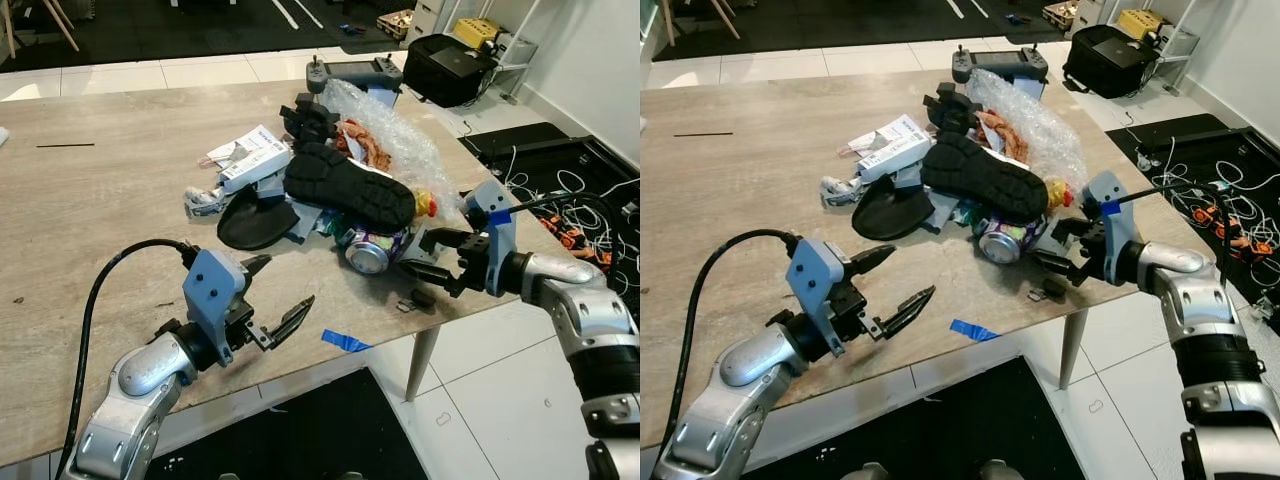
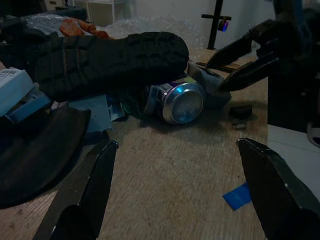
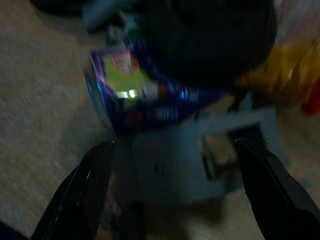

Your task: Picking trash to rubbish bin

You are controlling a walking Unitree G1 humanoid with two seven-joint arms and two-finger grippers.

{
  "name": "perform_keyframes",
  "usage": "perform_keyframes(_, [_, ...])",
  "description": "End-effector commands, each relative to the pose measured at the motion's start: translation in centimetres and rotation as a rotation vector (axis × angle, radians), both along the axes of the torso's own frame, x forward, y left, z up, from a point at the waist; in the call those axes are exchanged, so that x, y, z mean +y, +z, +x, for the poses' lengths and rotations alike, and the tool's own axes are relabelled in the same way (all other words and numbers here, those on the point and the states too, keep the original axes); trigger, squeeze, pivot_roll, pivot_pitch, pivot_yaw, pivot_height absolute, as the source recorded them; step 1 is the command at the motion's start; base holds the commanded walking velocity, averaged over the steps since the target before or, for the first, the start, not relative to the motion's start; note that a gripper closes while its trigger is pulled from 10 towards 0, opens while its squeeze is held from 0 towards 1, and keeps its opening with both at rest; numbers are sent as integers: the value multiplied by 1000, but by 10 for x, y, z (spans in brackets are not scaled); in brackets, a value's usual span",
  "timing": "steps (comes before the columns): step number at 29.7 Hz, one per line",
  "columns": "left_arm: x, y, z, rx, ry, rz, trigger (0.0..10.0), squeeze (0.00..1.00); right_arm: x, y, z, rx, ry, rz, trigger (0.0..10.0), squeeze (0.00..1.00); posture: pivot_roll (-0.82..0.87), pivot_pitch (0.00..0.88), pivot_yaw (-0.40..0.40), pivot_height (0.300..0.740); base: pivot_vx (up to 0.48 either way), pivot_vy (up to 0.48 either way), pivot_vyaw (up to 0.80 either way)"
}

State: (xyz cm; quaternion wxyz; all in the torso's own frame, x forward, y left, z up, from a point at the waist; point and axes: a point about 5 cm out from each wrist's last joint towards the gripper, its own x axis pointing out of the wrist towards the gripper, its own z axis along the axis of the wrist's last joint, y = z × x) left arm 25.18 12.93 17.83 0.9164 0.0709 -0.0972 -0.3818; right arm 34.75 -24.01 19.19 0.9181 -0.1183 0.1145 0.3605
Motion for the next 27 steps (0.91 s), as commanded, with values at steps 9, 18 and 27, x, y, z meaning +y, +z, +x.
perform_keyframes(9, [-2, -2, -7, 26, -33, 20, 10000, 0, -12, -10, 1, 58, -43, -66, 10000, 0, -3, 194, -83, 740, 0, 0, 0])
perform_keyframes(18, [-1, -2, -4, 27, -22, 29, 10000, 0, -10, -30, 3, 150, -21, -22, 10000, 0, 0, 194, -73, 740, 0, 0, 0])
perform_keyframes(27, [2, -1, -2, 22, -5, 34, 10000, 0, 4, -44, -1, 246, 86, -72, 10000, 0, 9, 189, -74, 740, 0, 0, 0])
